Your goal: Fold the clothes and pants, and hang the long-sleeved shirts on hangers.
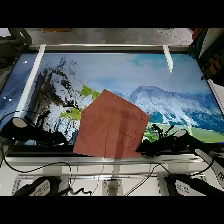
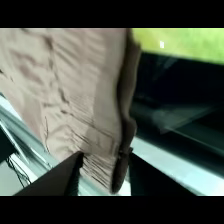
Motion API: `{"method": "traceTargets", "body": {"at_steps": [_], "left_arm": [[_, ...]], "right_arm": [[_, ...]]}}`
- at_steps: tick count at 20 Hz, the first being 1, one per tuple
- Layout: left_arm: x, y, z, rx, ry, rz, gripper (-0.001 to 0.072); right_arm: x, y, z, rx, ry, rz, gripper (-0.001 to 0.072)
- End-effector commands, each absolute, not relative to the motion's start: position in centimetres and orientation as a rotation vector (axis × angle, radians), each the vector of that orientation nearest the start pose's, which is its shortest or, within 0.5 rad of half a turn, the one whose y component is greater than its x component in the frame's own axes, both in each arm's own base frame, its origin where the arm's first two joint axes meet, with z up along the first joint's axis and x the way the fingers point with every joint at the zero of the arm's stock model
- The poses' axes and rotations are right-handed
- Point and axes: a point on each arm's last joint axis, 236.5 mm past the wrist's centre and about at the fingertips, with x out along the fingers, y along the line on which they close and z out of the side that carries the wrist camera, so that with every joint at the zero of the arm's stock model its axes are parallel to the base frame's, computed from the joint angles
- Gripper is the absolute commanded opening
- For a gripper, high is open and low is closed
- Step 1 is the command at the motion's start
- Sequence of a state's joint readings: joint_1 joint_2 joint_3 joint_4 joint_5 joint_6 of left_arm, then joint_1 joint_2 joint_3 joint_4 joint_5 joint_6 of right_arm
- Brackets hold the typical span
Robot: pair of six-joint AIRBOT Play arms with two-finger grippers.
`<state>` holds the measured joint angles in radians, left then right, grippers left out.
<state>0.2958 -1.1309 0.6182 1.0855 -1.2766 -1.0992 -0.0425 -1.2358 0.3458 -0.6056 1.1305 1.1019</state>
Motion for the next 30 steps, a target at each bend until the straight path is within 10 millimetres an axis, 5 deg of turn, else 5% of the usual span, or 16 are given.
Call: {"method": "traceTargets", "body": {"at_steps": [1, 4, 9, 17, 19, 21, 22, 26, 28, 30], "left_arm": [[21.3, -4.5, -9.1, -0.467, 1.627, -0.418, 0.0501], [21.7, -5.3, -9.4, -0.525, 1.626, -0.429, 0.0501], [22.3, -6.6, -9.5, -0.597, 1.61, -0.468, 0.0501], [19.0, -9.6, -12.0, -0.467, 1.705, -0.599, 0.0498], [18.4, -10.6, -12.5, -0.405, 1.715, -0.652, 0.0382], [18.9, -11.0, -13.1, -0.354, 1.69, -0.658, 0.0029], [19.4, -11.3, -13.0, -0.366, 1.673, -0.656, 0.0008], [22.3, -12.0, -9.5, -0.39, 1.593, -0.716, 0.0007], [25.4, -11.8, -5.2, -0.323, 1.476, -0.756, 0.0006], [29.3, -11.4, 1.1, -0.205, 1.263, -0.751, 0.0006]], "right_arm": [[18.4, 17.9, -10.0, 0.885, 1.599, 0.563, 0.0307], [18.8, 18.1, -9.8, 0.889, 1.581, 0.573, 0.002], [18.8, 18.1, -9.8, 0.875, 1.572, 0.586, 0.002], [19.2, 17.8, -10.1, 0.841, 1.544, 0.595, 0.0021], [19.5, 17.7, -10.2, 0.837, 1.535, 0.582, 0.0021], [19.5, 17.7, -10.2, 0.839, 1.536, 0.584, 0.002], [19.4, 17.8, -10.1, 0.84, 1.537, 0.587, 0.002], [20.9, 18.5, -6.5, 0.793, 1.47, 0.716, 0.0019], [22.9, 18.8, -2.4, 0.724, 1.358, 0.805, 0.0019], [25.2, 18.9, 3.0, 0.632, 1.195, 0.853, 0.0018]]}}
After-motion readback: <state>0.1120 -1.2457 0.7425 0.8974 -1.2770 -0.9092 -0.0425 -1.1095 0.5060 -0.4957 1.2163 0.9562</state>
